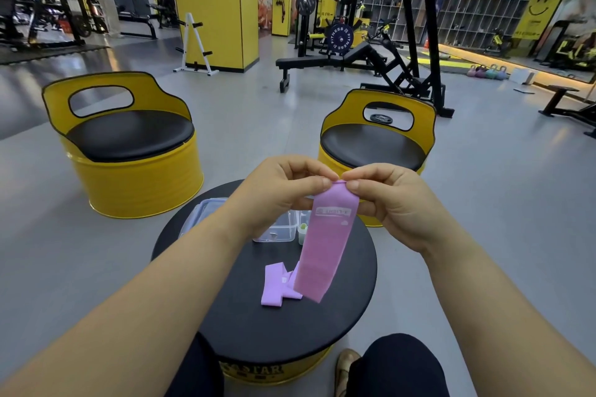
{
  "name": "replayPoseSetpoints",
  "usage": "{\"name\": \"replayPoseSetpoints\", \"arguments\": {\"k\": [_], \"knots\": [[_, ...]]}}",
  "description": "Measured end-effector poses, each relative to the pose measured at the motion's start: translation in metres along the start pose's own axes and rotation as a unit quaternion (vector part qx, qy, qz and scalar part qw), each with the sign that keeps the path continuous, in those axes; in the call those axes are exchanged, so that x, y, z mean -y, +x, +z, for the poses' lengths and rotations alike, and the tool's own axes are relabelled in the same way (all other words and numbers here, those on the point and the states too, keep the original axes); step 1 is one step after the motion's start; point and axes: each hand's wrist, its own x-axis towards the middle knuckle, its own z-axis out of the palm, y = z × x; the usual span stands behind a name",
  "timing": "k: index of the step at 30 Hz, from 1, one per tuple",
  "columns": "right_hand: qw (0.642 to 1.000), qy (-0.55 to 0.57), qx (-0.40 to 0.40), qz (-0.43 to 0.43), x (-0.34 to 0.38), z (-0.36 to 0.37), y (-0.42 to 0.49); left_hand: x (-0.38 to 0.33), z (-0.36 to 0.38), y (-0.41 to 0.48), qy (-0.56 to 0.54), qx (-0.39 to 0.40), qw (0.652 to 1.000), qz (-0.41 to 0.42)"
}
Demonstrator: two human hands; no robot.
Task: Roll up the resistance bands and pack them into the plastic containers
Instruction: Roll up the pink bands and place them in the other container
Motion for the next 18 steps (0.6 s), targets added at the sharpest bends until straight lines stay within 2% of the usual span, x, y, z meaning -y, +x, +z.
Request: {"name": "replayPoseSetpoints", "arguments": {"k": [9, 18], "knots": [[0.99, -0.137, -0.005, -0.032, -0.0004, 0.002, -0.0027, 0.0028, -0.0005, -0.0022, 0.04, -0.015, 0.999, -0.023], [0.972, -0.226, -0.018, -0.063, -0.0082, -0.0005, -0.0023, 0.0054, 0.0015, -0.0031, 0.073, -0.035, 0.995, -0.054]]}}
